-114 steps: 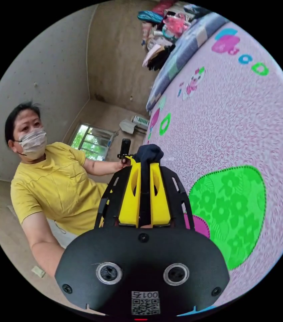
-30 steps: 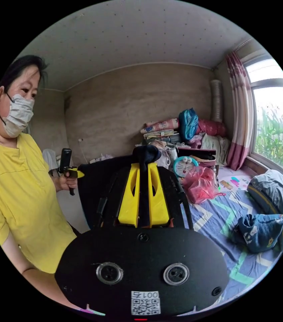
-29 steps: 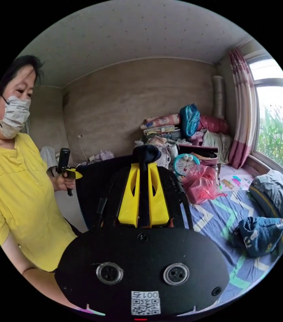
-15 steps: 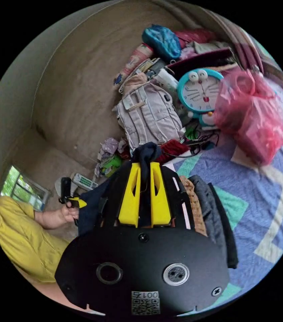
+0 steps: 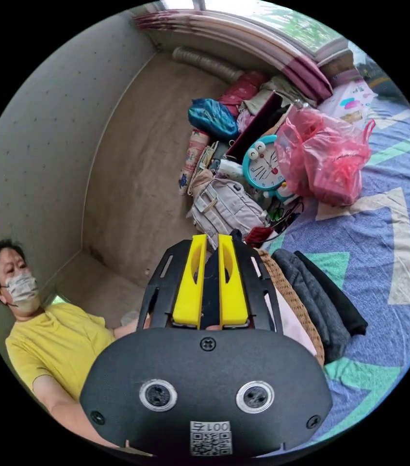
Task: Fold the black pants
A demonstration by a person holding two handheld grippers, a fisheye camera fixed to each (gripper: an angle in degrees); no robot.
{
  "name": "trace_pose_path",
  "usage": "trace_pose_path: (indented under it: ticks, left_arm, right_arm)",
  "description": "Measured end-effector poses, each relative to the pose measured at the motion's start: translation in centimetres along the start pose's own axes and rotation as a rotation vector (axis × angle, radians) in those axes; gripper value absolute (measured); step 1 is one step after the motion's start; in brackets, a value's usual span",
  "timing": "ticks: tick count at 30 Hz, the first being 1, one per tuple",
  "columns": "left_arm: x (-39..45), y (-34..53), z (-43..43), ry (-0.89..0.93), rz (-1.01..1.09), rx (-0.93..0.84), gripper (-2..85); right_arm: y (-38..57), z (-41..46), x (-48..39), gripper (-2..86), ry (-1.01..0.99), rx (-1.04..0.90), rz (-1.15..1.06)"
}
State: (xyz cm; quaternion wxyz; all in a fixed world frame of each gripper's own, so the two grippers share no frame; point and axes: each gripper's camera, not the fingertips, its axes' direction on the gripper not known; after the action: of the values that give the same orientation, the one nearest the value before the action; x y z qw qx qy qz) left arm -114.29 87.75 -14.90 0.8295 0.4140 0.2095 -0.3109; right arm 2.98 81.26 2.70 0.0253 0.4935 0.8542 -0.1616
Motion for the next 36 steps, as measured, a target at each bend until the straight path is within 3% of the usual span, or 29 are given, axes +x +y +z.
trace_pose_path:
  ticks: [3, 8, 13, 17, 25, 28, 30, 32, 34, 36]
  left_arm:
    - [5.3, -1.4, -0.5, -0.196, 0.198, 0.037, -1.2]
    - [15.0, -1.1, 11.1, -0.501, 0.609, -0.280, -1.3]
    - [17.3, 2.0, 21.7, -0.497, 0.733, -0.430, -1.3]
    - [15.1, 4.0, 28.0, -0.704, 0.731, -0.547, -1.3]
    - [15.7, 7.6, 31.4, -0.713, 0.681, -0.576, -1.3]
    - [19.7, 10.2, 31.0, -0.632, 0.800, -0.503, -1.3]
    - [22.1, 12.1, 30.9, -0.552, 0.869, -0.483, -1.3]
    - [24.4, 14.9, 32.0, -0.491, 0.923, -0.505, -1.3]
    - [25.7, 17.3, 33.4, -0.451, 0.944, -0.531, -1.3]
    - [27.0, 19.8, 35.3, -0.396, 0.944, -0.566, -1.3]
  right_arm:
    - [3.6, -0.8, -2.8, 1.2, 0.146, -0.097, -0.090]
    - [11.3, 3.6, -7.6, 0.8, 0.522, -0.325, -0.263]
    - [18.8, 8.3, -9.9, 0.6, 0.703, -0.392, -0.341]
    - [22.9, 13.3, -8.9, 0.5, 0.778, -0.552, -0.327]
    - [25.3, 18.0, -10.5, 0.7, 0.853, -0.563, -0.334]
    - [26.6, 17.5, -13.5, 0.6, 1.150, -0.575, -0.439]
    - [29.0, 16.8, -15.0, 0.4, 1.601, -0.563, -0.506]
    - [31.4, 15.6, -15.6, 0.2, 1.854, -0.523, -0.522]
    - [34.1, 14.2, -16.5, 0.2, 1.864, -0.577, -0.490]
    - [37.2, 11.5, -17.7, 0.1, 1.781, -0.601, -0.271]
